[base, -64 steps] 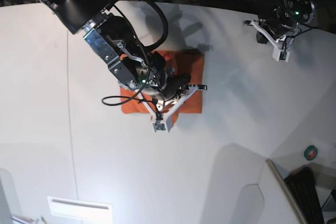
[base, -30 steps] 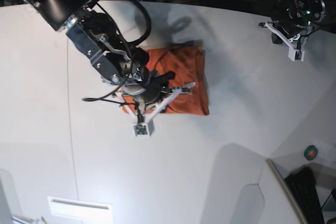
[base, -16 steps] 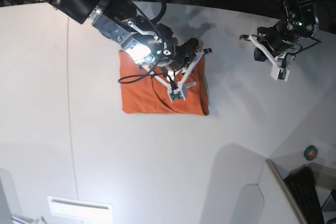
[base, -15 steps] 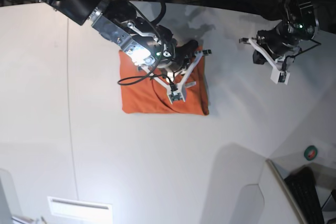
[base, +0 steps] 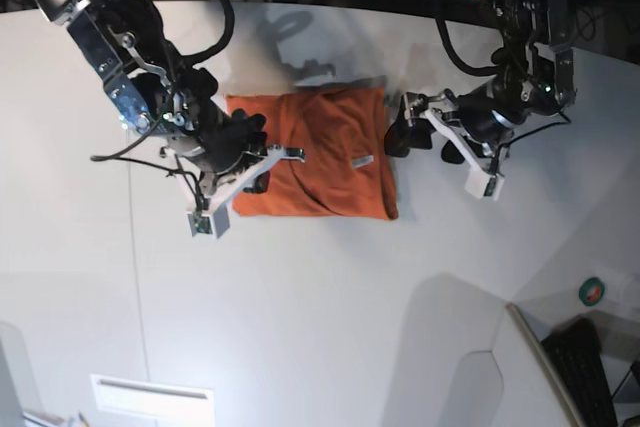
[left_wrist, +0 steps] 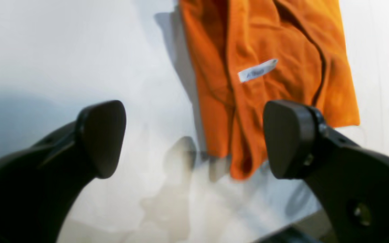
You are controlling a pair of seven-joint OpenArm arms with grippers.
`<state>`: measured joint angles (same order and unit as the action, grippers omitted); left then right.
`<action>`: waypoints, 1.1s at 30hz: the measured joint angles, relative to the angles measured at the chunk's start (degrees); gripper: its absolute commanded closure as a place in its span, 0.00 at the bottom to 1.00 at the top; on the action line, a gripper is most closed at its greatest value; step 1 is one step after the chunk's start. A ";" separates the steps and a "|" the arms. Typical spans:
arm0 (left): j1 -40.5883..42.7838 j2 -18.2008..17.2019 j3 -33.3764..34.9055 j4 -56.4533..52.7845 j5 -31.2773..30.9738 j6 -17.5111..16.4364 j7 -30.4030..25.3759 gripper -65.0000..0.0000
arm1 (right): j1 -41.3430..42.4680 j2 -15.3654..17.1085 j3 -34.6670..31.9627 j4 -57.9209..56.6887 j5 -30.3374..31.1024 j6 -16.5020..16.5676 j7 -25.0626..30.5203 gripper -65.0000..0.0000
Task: Layout the t-shirt on the table in an organized manner, then fold the t-shirt properly
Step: 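Grasp the bundle edge with the left gripper and pull it toward the right gripper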
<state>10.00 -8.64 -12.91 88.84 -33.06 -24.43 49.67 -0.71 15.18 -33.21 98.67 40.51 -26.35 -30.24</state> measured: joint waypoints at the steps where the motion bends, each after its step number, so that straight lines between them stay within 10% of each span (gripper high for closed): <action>1: -1.29 0.63 0.85 -2.34 0.07 0.00 -0.39 0.05 | -0.31 0.59 0.00 0.00 0.02 0.07 0.09 1.00; 14: -12.98 4.52 9.73 -25.90 -1.51 -0.94 -9.31 0.06 | -3.58 2.84 0.59 0.02 -0.07 0.15 0.52 1.00; 18: -13.99 4.13 12.87 -29.66 -2.19 -1.14 -13.25 0.35 | -4.92 4.70 3.54 0.11 -0.04 0.24 0.24 1.00; 22: -14.12 2.16 16.04 -30.21 -2.01 -1.07 -11.39 0.98 | -7.72 4.63 9.55 0.37 -0.15 0.28 0.63 1.00; 27: -18.80 -3.19 26.32 -30.60 -1.84 -0.98 -10.27 1.00 | -12.26 4.68 18.43 0.31 -0.33 0.37 0.33 1.00; 33: -33.66 -12.50 57.02 -30.64 -1.14 -0.50 -9.99 1.00 | -14.53 5.64 24.76 0.22 -0.28 5.53 0.46 1.00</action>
<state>-23.66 -21.15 44.12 58.19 -34.20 -24.93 39.68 -15.25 20.82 -8.45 98.89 40.23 -20.82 -29.78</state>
